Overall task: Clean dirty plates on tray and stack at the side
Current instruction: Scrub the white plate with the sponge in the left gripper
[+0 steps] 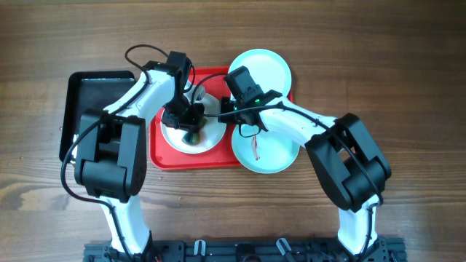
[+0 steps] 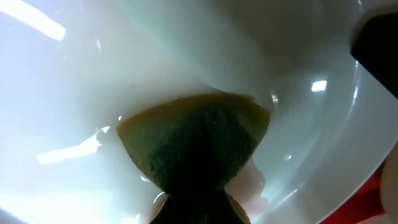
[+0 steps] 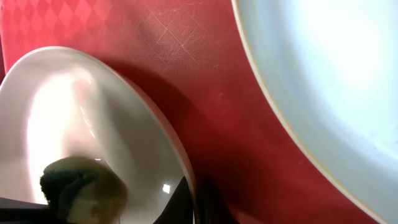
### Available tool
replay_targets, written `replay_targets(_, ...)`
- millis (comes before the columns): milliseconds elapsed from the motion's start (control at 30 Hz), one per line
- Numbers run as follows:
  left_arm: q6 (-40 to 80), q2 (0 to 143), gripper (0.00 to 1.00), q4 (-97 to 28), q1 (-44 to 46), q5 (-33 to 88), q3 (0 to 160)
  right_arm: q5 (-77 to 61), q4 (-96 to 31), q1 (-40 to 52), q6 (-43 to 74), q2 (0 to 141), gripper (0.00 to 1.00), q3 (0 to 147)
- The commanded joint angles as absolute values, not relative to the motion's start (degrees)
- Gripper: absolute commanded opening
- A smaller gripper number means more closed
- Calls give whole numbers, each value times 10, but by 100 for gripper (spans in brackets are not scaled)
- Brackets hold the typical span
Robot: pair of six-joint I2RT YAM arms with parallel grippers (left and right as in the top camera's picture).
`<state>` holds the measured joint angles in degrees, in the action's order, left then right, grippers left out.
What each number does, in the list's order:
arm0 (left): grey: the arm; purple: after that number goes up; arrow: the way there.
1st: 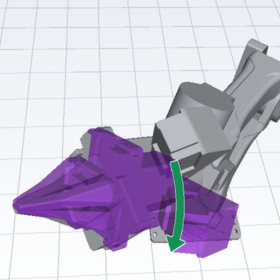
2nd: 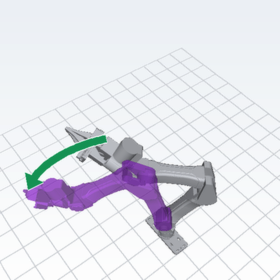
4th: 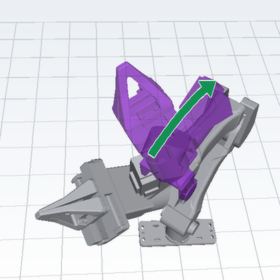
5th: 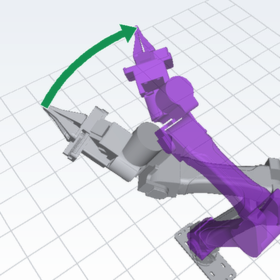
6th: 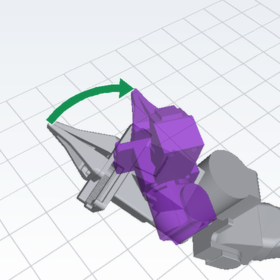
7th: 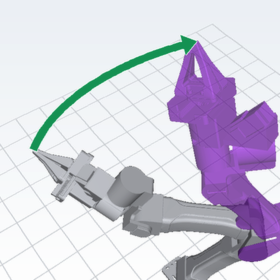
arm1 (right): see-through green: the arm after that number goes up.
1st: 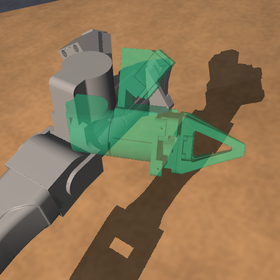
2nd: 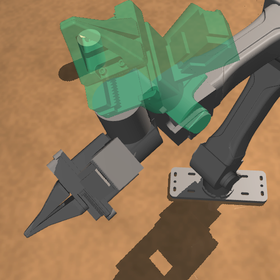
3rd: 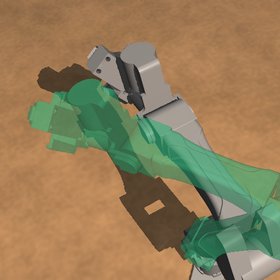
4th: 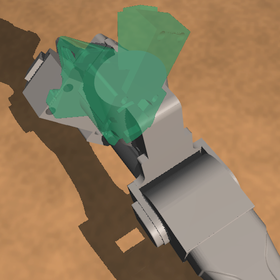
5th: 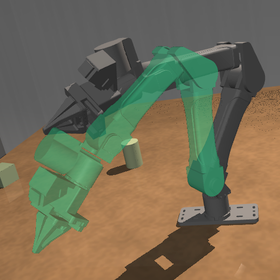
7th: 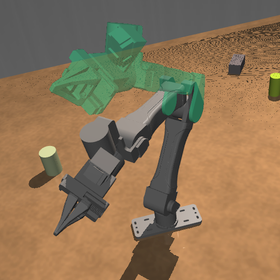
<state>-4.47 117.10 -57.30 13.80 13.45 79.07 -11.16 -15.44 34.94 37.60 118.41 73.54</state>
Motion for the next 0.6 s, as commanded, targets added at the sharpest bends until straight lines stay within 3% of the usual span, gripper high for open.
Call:
replay_targets(0, -60, 1204, 4, -572, 151, 210, 767, -100, -151, 343, 389, 1198, 4, 727)
replay_targets(200, -36, 1204, 4, -422, 150, 257, 767, -100, -150, 343, 390, 1198, 4, 727)
replay_targets(400, 121, 1204, 4, -316, 143, 22, 767, -100, -152, 343, 390, 1198, 4, 727)
replay_targets(567, 291, 1194, 4, -406, 113, -176, 768, -100, -154, 343, 390, 1198, 4, 727)
